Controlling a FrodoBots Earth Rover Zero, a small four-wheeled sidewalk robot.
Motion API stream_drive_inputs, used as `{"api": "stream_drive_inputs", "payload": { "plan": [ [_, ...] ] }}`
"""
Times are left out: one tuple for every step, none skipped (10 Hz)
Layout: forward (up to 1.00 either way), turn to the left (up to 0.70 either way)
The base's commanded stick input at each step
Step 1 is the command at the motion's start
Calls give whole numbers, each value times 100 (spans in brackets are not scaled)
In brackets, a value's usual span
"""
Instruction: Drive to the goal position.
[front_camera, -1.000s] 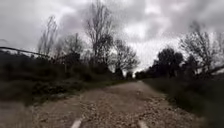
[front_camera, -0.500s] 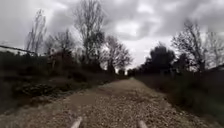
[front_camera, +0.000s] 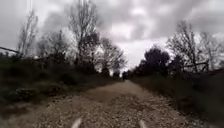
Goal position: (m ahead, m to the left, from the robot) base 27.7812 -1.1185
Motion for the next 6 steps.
{"api": "stream_drive_inputs", "payload": {
  "plan": [
    [70,0],
    [70,0],
    [70,0],
    [70,0],
    [70,0],
    [70,0]
  ]
}}
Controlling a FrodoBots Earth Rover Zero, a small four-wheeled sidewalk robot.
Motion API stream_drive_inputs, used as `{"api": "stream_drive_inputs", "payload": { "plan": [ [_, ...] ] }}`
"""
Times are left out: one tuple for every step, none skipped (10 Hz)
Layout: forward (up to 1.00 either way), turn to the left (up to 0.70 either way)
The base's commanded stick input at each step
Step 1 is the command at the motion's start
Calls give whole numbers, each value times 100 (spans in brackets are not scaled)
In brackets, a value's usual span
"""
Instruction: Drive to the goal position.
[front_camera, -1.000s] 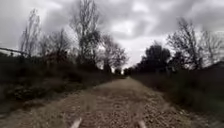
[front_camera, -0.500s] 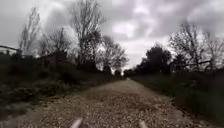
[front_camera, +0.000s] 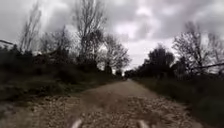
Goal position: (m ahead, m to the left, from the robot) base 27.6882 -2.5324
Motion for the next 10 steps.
{"api": "stream_drive_inputs", "payload": {
  "plan": [
    [70,0],
    [70,-16],
    [70,-35],
    [70,-35],
    [70,-6],
    [70,0],
    [70,0],
    [70,0],
    [70,0],
    [70,0]
  ]
}}
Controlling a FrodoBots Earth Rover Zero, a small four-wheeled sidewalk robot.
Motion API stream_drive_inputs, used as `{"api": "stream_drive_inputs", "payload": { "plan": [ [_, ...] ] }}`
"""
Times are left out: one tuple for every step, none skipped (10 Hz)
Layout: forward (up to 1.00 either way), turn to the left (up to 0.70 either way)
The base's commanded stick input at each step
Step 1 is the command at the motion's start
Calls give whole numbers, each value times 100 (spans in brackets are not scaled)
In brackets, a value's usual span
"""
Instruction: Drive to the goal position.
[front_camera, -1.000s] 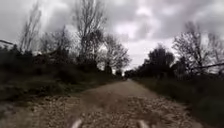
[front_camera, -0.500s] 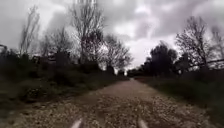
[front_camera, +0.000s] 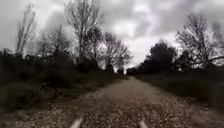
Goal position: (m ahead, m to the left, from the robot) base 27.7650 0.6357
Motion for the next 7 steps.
{"api": "stream_drive_inputs", "payload": {
  "plan": [
    [70,0],
    [70,0],
    [70,0],
    [70,-35],
    [70,-35],
    [70,-9],
    [70,0]
  ]
}}
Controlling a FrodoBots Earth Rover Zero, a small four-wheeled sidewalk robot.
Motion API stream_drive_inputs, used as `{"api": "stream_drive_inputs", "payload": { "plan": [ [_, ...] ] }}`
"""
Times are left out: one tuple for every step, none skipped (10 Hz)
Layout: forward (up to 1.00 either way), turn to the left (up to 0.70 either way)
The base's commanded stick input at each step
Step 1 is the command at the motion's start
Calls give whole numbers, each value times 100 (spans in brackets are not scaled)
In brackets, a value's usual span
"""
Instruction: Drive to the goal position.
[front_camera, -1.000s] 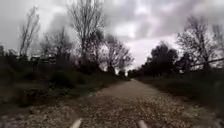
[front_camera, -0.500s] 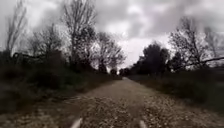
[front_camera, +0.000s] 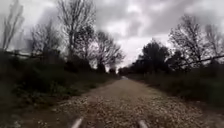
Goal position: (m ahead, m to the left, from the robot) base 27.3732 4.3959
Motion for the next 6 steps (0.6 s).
{"api": "stream_drive_inputs", "payload": {
  "plan": [
    [70,0],
    [70,0],
    [70,0],
    [70,0],
    [70,0],
    [70,0]
  ]
}}
